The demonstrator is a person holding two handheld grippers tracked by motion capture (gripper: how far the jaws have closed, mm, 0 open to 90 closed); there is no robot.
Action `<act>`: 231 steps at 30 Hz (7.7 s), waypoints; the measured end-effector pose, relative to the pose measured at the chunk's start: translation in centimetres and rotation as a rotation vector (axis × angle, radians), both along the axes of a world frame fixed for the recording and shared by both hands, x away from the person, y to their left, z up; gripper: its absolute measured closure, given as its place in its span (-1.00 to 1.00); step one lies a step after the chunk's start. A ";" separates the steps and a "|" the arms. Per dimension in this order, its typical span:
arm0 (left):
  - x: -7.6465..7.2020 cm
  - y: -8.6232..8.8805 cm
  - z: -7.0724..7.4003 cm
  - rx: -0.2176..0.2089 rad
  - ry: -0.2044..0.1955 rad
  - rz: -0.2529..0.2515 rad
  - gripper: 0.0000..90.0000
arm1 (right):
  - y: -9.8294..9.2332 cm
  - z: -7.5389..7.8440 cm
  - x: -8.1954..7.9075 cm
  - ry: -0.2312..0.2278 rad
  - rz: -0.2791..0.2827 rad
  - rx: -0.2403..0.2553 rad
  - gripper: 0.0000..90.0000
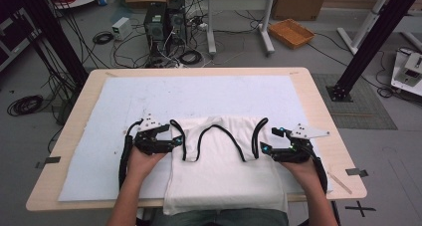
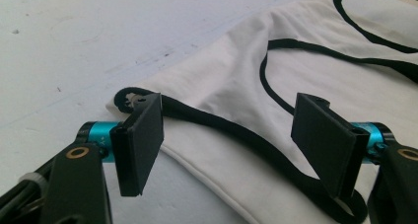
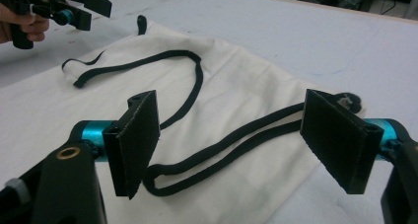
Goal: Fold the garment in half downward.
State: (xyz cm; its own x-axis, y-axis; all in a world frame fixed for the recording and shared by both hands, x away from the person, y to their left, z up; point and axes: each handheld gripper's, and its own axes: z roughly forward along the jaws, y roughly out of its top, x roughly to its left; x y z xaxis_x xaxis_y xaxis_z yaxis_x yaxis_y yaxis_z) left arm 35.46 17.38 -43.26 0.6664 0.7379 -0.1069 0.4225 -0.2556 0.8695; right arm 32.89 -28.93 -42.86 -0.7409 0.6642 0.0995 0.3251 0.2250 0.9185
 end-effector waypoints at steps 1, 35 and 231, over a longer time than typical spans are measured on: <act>0.0 0.0 0.0 0.000 0.000 0.000 -0.38 | 0.0 0.0 0.0 0.000 0.000 0.000 -0.48; 6.6 -0.9 -1.8 0.152 0.134 0.080 -0.19 | 0.8 -1.5 10.8 0.221 -0.169 -0.259 -0.08; 4.6 -2.0 0.4 -0.026 0.010 0.103 -0.28 | -2.5 0.6 9.2 0.141 -0.210 -0.204 -0.13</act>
